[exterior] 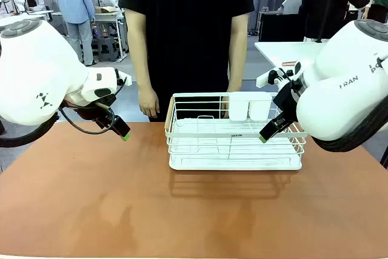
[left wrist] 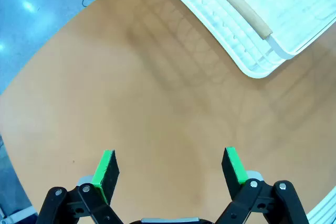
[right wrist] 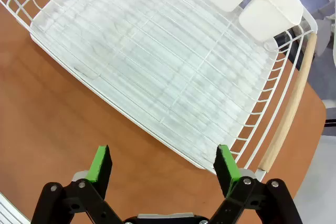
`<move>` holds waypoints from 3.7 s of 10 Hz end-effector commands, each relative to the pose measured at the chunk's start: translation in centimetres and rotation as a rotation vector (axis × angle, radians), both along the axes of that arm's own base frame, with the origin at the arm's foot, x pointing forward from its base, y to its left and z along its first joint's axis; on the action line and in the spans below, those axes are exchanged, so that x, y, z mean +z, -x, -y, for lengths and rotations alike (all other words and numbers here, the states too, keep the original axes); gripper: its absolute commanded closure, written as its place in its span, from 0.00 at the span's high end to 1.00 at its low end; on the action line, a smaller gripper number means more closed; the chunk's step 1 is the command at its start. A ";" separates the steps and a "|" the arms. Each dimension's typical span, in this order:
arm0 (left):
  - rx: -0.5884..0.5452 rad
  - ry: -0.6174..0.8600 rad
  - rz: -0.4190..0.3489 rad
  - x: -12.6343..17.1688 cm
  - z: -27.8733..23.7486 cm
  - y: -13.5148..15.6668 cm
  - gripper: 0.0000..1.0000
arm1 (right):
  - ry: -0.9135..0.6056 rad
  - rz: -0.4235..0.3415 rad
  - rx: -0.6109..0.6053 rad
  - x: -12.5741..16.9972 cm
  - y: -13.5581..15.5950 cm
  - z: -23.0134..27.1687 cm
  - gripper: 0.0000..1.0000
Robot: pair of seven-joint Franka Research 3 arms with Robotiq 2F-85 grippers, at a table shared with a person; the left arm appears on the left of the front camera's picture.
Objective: Clean the table.
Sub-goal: Pick up the Lint Roller when the human hands it over.
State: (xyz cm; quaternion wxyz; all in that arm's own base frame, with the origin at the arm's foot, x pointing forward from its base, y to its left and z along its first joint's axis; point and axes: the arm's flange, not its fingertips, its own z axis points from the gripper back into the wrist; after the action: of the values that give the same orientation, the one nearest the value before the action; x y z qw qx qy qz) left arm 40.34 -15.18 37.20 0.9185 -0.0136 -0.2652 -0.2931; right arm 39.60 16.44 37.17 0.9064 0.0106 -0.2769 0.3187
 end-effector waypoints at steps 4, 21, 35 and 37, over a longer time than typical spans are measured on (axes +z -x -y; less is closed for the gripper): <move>0.000 0.000 0.000 0.0 0.0 0.0 1.00 | 0.000 0.000 0.000 0.0 0.0 0.0 1.00; 0.189 1.077 -0.370 13.0 -26.2 -2.9 1.00 | -0.993 -0.595 -0.168 11.2 -3.3 23.6 1.00; 0.409 1.069 -0.318 12.4 -36.3 -0.8 1.00 | -1.199 -0.575 -0.359 6.7 -0.5 35.4 1.00; 0.409 1.069 -0.318 12.4 -36.3 -0.8 1.00 | -1.199 -0.575 -0.359 6.7 -0.5 35.4 1.00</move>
State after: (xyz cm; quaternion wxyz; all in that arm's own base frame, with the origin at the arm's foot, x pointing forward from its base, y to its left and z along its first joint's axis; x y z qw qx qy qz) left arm 41.23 21.08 49.36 0.8539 -0.4614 -0.2301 0.0701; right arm 40.07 -19.15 43.56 0.8227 0.5444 -0.1518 -0.0612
